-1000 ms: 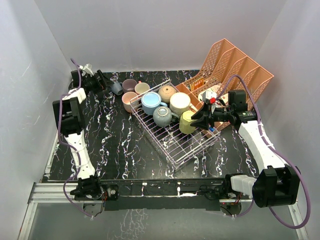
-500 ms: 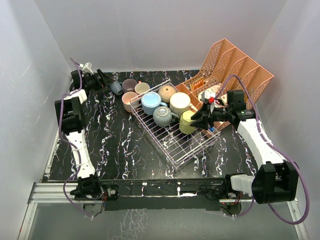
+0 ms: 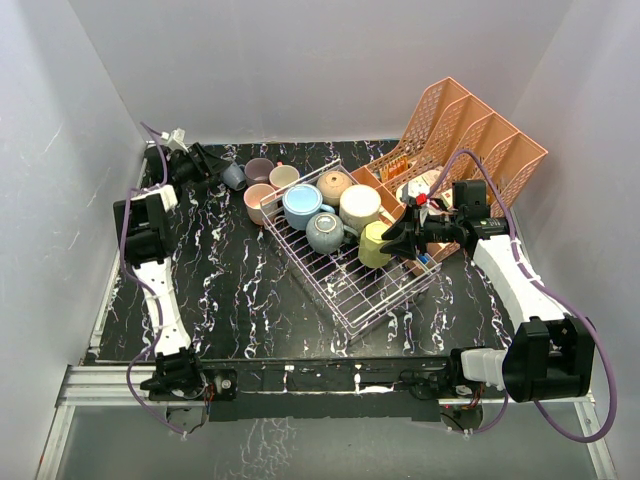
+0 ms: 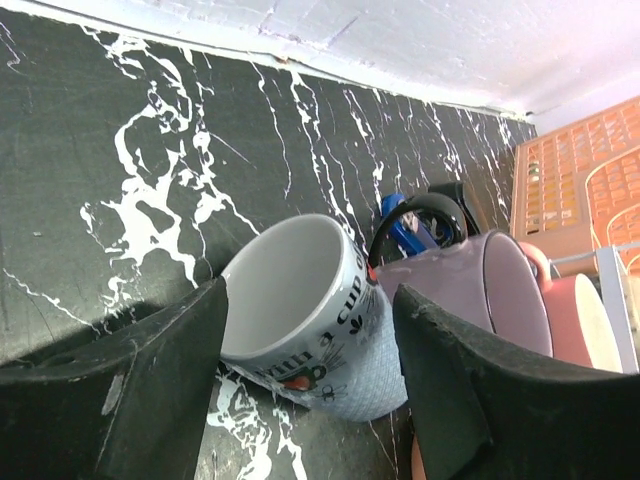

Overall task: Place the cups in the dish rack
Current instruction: Pick up the cup at the center of the board.

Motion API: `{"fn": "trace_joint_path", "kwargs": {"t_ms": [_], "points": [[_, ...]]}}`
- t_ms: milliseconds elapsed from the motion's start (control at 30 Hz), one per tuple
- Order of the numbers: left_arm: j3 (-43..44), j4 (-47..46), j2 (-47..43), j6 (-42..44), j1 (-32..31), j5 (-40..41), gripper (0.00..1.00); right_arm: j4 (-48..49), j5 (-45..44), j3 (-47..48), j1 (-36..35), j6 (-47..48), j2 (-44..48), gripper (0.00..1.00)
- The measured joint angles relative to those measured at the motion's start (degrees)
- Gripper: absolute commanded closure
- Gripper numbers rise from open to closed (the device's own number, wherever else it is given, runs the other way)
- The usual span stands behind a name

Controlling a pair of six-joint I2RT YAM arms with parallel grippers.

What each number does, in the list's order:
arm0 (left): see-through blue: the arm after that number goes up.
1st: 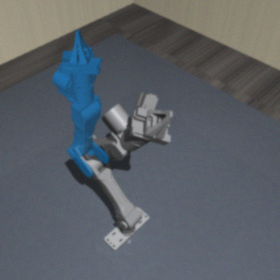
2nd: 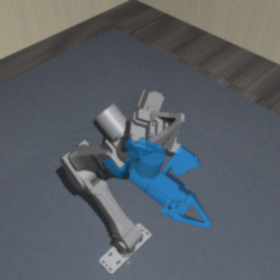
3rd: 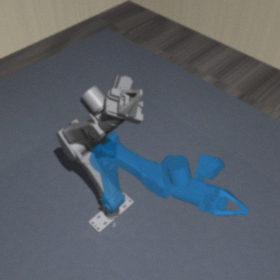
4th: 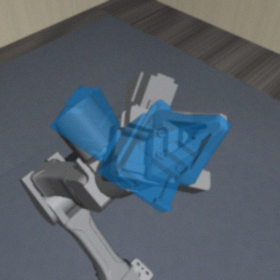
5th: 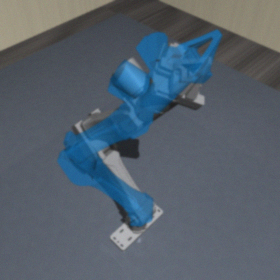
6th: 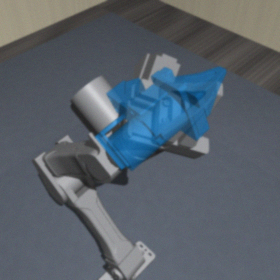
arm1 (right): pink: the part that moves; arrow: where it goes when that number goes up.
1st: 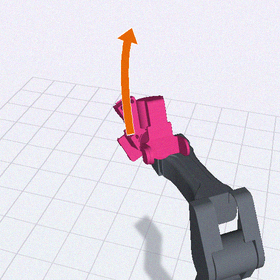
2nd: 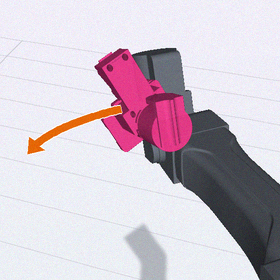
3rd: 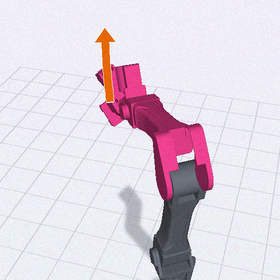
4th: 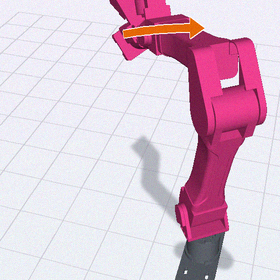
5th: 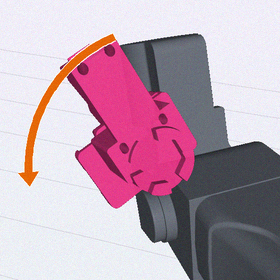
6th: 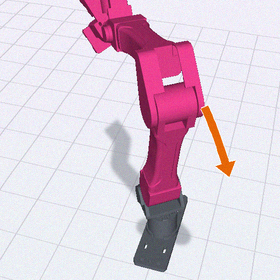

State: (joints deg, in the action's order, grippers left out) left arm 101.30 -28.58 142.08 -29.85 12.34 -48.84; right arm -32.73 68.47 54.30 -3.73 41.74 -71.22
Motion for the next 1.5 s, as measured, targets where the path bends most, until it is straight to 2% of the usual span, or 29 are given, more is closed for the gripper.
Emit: {"fn": "trace_joint_path", "kwargs": {"t_ms": [133, 300, 433, 567, 733, 1033, 1333, 1500], "points": [[-4.6, -3.7, -1.6, -0.8, 0.1, -0.1, 0.42, 0.0, 0.0, 0.0, 0.0, 0.1, 0.0, 0.60], [-11.1, -7.0, -5.0, -1.9, 0.5, -0.8, 0.43, 0.0, -0.1, 0.0, 0.0, 0.2, 0.0, 0.60], [-15.9, -8.4, -8.7, -2.1, 0.5, -0.4, 0.51, 0.0, -0.1, 0.0, 0.0, 0.2, 0.0, 0.60], [-19.0, -8.4, -12.8, -1.6, 0.5, 1.4, 0.52, 0.0, -0.2, 0.0, 0.0, 0.2, 0.0, 0.60], [-20.0, -7.7, -14.6, -0.7, 0.5, 3.1, 0.50, 0.0, -0.2, 0.0, 0.0, 0.2, 0.0, 0.60], [-20.0, -1.0, -14.6, 1.7, 0.5, 8.8, 0.45, 0.0, -0.2, 0.0, 0.0, 0.2, 0.0, 0.60], [-22.0, -8.1, -14.2, -1.7, -0.3, 8.8, 0.52, 0.0, -0.2, 0.0, 0.0, 0.2, 0.0, 0.60], [-22.1, -11.0, -12.2, -3.0, -1.7, 8.8, 0.66, 0.0, -0.2, -0.1, 0.0, 0.2, 0.0, 0.60]]}}
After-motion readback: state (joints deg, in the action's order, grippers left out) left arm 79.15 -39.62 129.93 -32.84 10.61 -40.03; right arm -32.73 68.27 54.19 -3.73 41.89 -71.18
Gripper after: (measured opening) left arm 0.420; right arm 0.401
